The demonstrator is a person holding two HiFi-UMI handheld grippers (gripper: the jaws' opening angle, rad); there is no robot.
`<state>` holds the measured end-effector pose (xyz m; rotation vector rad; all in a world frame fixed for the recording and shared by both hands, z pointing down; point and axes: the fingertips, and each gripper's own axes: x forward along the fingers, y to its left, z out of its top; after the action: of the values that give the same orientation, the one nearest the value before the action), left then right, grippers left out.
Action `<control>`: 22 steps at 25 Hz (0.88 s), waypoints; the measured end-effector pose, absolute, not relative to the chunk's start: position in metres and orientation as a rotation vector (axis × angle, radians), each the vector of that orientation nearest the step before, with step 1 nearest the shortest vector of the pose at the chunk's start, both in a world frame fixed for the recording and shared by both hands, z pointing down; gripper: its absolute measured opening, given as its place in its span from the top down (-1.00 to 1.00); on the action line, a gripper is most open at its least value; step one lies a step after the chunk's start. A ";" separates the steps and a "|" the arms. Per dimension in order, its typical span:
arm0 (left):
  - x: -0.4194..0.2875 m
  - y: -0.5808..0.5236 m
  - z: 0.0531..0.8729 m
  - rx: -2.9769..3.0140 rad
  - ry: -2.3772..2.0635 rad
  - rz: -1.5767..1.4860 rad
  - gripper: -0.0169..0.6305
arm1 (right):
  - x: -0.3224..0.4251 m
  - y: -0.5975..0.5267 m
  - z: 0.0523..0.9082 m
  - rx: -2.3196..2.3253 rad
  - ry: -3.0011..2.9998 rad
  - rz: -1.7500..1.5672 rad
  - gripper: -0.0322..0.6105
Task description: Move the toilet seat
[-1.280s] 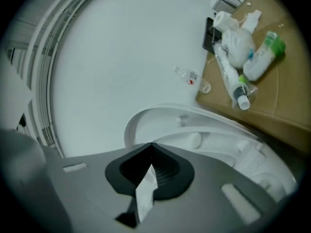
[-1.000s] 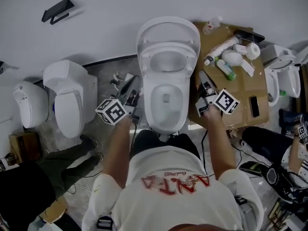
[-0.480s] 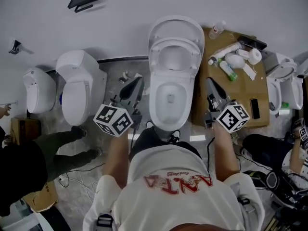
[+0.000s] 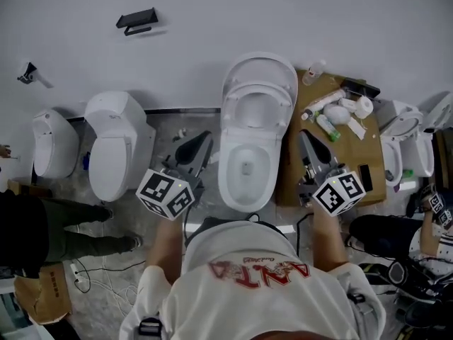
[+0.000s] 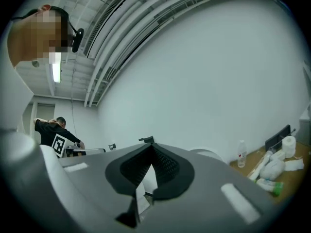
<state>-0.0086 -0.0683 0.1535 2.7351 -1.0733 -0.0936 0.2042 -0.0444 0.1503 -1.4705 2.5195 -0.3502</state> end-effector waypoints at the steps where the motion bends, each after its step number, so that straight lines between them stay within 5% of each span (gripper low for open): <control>1: -0.013 -0.067 0.149 2.746 -1.074 -0.103 0.92 | 0.199 -0.044 0.147 -1.471 2.525 -0.334 0.89; 22: -0.043 -0.056 0.144 2.785 -1.072 -0.079 0.92 | 0.165 -0.018 0.135 -1.617 2.520 -0.242 0.89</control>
<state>-0.0431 -0.0561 0.1439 2.7853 -1.0723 -0.0793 0.1653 -0.0180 0.1355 -1.6173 2.5196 -0.2418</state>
